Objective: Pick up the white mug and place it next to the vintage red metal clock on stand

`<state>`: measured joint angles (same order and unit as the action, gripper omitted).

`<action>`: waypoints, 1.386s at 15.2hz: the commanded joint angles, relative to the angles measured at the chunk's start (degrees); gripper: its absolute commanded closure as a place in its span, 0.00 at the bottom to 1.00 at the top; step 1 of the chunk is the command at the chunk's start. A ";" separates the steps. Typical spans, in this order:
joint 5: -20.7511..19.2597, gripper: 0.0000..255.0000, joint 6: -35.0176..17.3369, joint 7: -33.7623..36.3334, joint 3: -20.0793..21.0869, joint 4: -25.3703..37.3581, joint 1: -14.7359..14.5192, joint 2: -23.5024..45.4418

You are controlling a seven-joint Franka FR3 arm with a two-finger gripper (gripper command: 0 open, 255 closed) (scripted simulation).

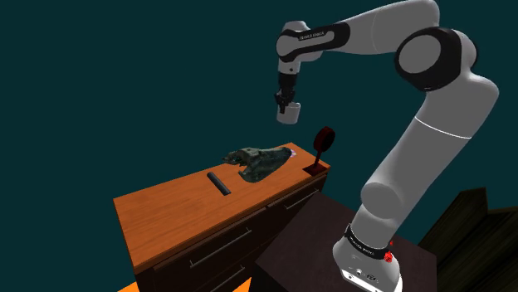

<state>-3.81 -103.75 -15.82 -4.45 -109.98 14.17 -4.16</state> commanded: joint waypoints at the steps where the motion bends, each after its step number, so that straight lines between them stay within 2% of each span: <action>1: -0.17 1.00 -0.66 -2.49 -1.34 -0.21 1.16 0.29; 10: 0.42 1.00 -0.36 -14.81 -7.57 7.04 7.04 6.53; 16: 2.58 1.00 1.10 -23.99 -11.35 16.42 12.06 14.17; 21: 2.62 1.00 -2.66 -23.84 -11.25 12.91 12.09 14.44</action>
<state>-1.22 -105.60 -39.64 -15.70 -96.39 26.24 10.18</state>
